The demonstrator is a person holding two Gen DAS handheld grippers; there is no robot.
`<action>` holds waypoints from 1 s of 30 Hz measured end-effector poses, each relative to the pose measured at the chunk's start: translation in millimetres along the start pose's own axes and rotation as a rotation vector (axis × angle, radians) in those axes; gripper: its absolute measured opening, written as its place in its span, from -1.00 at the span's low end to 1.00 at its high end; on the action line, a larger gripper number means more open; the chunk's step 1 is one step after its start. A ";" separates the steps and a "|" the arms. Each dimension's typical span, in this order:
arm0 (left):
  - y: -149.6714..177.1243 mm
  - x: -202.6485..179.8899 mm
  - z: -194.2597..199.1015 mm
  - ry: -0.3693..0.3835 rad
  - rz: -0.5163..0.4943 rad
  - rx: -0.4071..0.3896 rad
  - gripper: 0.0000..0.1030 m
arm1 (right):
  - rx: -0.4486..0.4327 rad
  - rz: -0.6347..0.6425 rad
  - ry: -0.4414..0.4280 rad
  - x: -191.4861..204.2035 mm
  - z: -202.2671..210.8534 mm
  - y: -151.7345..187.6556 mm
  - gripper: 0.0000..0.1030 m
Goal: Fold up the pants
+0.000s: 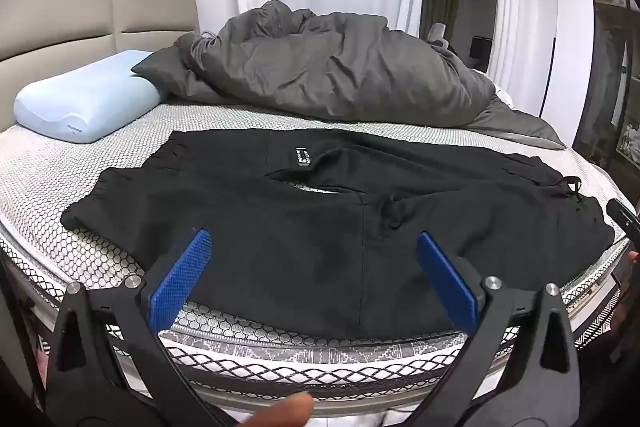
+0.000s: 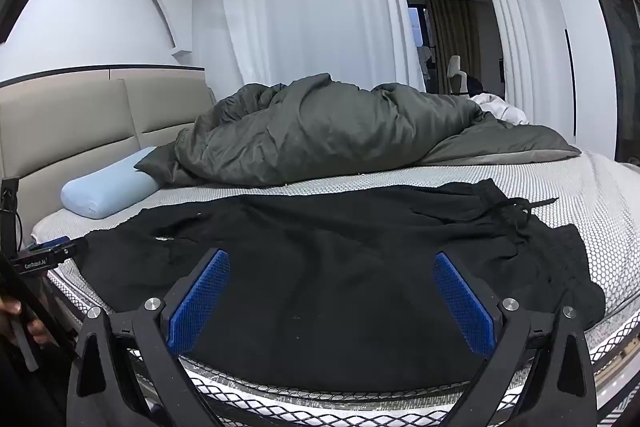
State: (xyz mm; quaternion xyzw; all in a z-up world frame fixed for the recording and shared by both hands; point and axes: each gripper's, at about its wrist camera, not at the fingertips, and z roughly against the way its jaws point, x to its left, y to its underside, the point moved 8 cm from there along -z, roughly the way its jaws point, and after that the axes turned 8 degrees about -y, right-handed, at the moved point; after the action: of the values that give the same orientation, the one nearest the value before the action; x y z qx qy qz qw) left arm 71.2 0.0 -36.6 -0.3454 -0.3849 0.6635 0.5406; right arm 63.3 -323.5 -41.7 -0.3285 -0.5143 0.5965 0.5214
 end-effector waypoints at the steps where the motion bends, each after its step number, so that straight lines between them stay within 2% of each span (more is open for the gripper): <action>1: -0.1 -0.6 0.0 0.002 -0.008 0.000 0.98 | 0.000 0.002 0.000 0.2 1.2 0.0 1.00; 10: -2.1 0.8 -0.6 0.002 -0.002 -0.008 0.98 | 0.043 0.026 0.013 1.9 -6.2 3.2 1.00; 30: -2.4 2.0 1.5 -0.003 -0.006 -0.008 0.98 | 0.041 0.023 0.012 3.0 -5.1 4.6 1.00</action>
State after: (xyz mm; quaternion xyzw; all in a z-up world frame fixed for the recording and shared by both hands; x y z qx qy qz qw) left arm 70.6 2.0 -33.9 -0.3454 -0.3894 0.6608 0.5407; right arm 66.0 -318.9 -47.0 -0.3274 -0.4948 0.6109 0.5241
